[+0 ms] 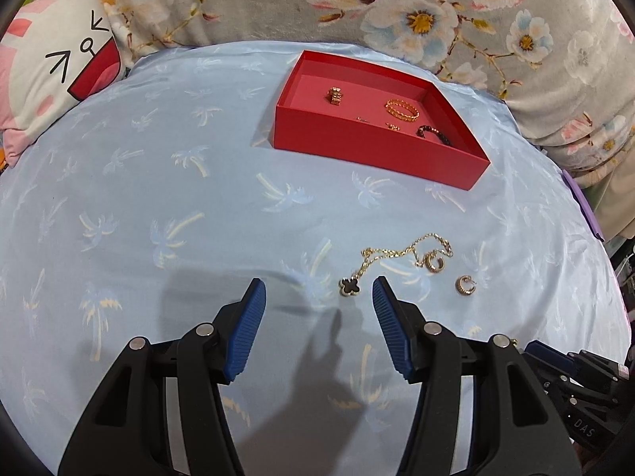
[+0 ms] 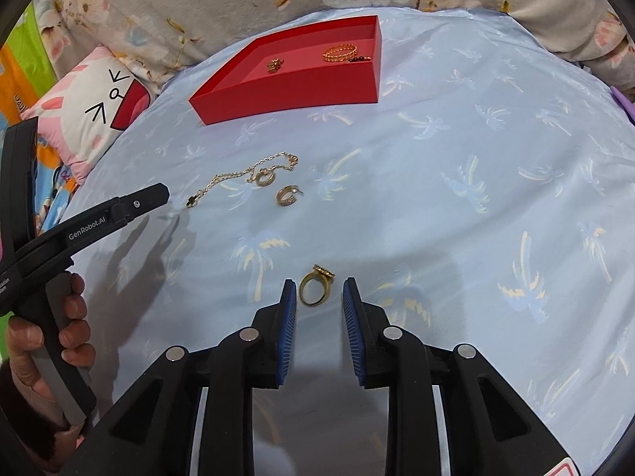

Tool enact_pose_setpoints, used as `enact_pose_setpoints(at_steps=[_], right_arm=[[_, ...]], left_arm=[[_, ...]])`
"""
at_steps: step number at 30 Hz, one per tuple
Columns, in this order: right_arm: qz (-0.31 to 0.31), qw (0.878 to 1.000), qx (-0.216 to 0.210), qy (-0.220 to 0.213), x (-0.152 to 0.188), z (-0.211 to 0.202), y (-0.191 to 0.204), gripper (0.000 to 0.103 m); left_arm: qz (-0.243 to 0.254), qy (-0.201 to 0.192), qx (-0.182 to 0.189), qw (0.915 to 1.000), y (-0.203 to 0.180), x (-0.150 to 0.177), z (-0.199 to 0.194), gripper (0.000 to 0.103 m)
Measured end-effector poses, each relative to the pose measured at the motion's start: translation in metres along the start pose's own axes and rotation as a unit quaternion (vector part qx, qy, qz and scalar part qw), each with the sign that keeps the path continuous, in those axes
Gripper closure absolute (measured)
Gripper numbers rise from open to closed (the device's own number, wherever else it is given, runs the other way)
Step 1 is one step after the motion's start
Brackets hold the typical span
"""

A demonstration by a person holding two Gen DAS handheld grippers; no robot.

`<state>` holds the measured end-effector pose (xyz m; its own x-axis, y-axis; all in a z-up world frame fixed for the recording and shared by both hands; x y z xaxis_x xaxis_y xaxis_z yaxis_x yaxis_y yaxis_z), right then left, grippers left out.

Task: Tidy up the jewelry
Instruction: 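Grasp the gold stone ring with the right tool while the left tool nears the clover necklace, then lower the left tool onto the black clover pendant necklace and close it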

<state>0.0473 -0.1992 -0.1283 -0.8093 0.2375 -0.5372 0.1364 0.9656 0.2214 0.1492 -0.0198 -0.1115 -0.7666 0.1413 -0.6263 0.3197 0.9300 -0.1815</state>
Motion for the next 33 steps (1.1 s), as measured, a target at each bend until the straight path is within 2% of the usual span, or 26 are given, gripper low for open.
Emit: enact_pose_setpoints(at_steps=[20, 24, 33], right_arm=[[0.0, 1.0, 0.0, -0.003, 0.0, 0.012, 0.003, 0.079], [-0.005, 1.0, 0.007, -0.005, -0.001, 0.013, 0.002, 0.086], [0.001, 1.0, 0.002, -0.006, -0.002, 0.013, 0.002, 0.086]], left_arm=[[0.007, 0.013, 0.006, 0.9999, -0.007, 0.017, -0.003, 0.048], [0.009, 0.014, 0.006, 0.9998, -0.009, 0.017, -0.001, 0.048], [0.013, 0.016, 0.008, 0.9997, -0.014, 0.017, 0.001, 0.048]])
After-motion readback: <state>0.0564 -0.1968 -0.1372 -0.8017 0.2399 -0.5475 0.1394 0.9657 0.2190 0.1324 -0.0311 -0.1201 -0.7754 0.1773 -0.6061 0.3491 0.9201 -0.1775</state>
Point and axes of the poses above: each gripper's, at about its wrist camera, not at the fingertips, and z roughly the way its jaws point, y to its left, x to its underside, the point moved 8 cm from there along z, roughly the way its jaws point
